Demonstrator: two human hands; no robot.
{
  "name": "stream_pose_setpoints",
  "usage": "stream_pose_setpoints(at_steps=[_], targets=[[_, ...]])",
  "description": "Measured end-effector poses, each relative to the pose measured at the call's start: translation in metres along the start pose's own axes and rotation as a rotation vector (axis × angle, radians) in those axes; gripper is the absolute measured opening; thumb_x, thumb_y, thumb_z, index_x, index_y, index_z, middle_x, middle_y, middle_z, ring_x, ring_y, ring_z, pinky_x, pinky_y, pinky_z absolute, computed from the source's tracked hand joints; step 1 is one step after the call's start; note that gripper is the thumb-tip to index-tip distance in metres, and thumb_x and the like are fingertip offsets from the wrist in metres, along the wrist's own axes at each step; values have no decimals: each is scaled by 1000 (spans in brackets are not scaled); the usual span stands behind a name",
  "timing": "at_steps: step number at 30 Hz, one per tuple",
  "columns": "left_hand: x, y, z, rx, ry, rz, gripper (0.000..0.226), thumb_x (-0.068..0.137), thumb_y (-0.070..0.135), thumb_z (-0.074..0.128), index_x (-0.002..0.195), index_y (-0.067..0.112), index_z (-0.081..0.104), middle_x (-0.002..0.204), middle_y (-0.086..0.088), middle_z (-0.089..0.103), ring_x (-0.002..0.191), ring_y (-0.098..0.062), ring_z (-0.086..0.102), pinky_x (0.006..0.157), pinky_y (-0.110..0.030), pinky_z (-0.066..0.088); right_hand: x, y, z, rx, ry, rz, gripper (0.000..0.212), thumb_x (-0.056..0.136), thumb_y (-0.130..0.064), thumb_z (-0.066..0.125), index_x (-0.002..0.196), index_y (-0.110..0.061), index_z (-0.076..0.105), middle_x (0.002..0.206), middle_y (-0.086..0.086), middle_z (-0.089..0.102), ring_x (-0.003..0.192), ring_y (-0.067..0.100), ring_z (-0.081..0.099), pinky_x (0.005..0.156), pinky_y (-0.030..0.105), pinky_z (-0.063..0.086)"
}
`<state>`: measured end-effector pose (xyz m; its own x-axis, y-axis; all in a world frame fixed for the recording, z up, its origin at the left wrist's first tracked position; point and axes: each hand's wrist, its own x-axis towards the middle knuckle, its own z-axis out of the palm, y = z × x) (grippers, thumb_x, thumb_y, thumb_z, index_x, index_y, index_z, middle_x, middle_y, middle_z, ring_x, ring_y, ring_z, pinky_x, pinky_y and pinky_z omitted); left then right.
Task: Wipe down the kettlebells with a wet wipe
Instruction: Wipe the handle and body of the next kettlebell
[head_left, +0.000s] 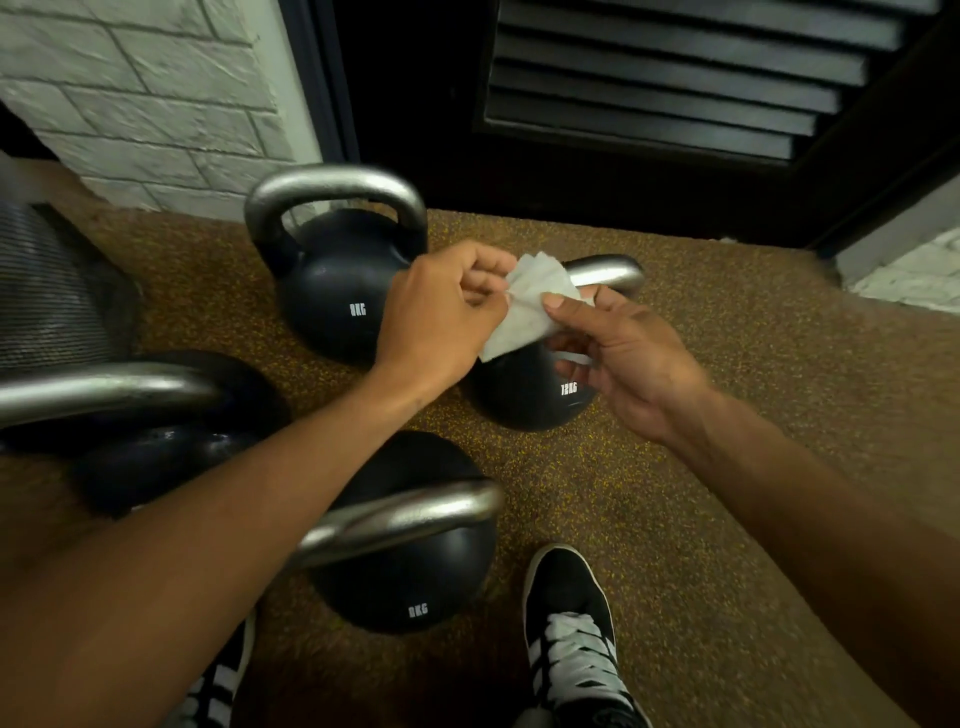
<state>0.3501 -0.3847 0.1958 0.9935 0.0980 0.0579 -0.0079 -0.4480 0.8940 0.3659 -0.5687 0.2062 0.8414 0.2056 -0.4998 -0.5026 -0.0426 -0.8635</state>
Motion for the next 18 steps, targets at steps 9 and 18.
stream_pose_setpoints(at_steps=[9, 18], targets=[[-14, 36, -28, -465, -310, -558, 23, 94, 50, 66, 115, 40, 69, 101, 12, 78, 93, -11, 74, 82, -33, 50, -32, -41, 1, -170, -127, -48, 27, 84, -18, 73, 110, -16, 68, 104, -1, 76, 99, 14, 72, 84, 33, 56], [-28, 69, -47, -721, -205, -538, 17, 93, 22, 70, 110, 20, 74, 82, 6, 74, 74, -7, 66, 72, -28, 48, -71, -120, 3, -366, -248, -20, 36, 82, -22, 71, 117, -15, 68, 96, 0, 75, 75, 10, 67, 65, 24, 49]])
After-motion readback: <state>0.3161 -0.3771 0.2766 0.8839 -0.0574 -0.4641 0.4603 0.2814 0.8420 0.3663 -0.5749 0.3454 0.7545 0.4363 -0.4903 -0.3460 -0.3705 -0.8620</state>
